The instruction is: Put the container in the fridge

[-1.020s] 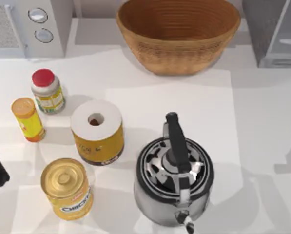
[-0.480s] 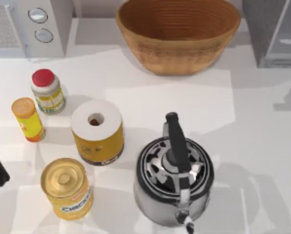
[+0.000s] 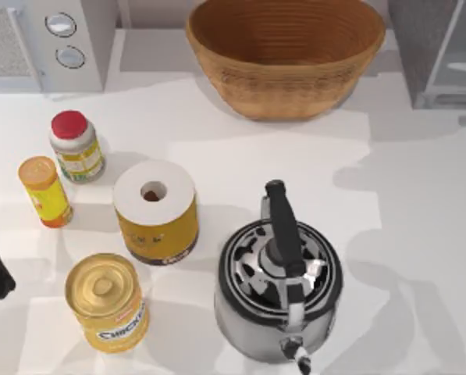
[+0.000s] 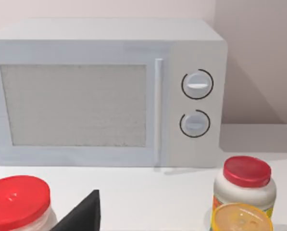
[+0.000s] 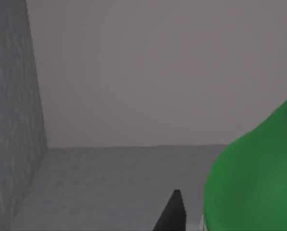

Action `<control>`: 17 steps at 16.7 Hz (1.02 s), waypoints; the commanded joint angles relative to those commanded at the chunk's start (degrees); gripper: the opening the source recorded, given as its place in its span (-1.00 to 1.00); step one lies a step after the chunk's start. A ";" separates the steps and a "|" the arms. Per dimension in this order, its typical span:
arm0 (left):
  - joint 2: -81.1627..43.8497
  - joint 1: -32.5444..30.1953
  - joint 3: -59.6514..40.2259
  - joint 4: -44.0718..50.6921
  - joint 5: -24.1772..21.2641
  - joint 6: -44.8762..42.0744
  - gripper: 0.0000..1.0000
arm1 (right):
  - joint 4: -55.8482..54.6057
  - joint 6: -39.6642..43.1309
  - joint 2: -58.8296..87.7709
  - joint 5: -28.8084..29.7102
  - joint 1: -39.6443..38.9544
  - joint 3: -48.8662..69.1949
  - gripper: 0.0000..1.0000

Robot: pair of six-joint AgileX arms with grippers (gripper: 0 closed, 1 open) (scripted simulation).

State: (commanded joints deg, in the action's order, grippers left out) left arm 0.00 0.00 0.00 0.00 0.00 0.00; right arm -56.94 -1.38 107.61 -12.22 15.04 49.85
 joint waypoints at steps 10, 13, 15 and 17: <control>0.00 0.00 0.00 0.00 0.00 0.00 1.00 | -7.45 0.66 13.35 -2.42 1.00 6.52 -0.98; 0.00 0.00 0.00 0.00 0.00 0.00 1.00 | -6.86 0.42 13.93 -2.26 0.65 6.90 -0.98; 0.00 0.00 0.00 0.00 0.00 0.00 1.00 | -5.55 0.18 15.72 -1.85 0.55 9.49 -0.98; 0.00 0.00 0.00 0.00 0.00 0.00 1.00 | -3.75 0.21 18.06 -1.23 0.39 13.92 -0.98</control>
State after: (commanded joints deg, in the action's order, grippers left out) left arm 0.00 0.00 0.00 0.00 0.00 0.00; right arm -60.69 -1.17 125.67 -13.45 15.43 63.76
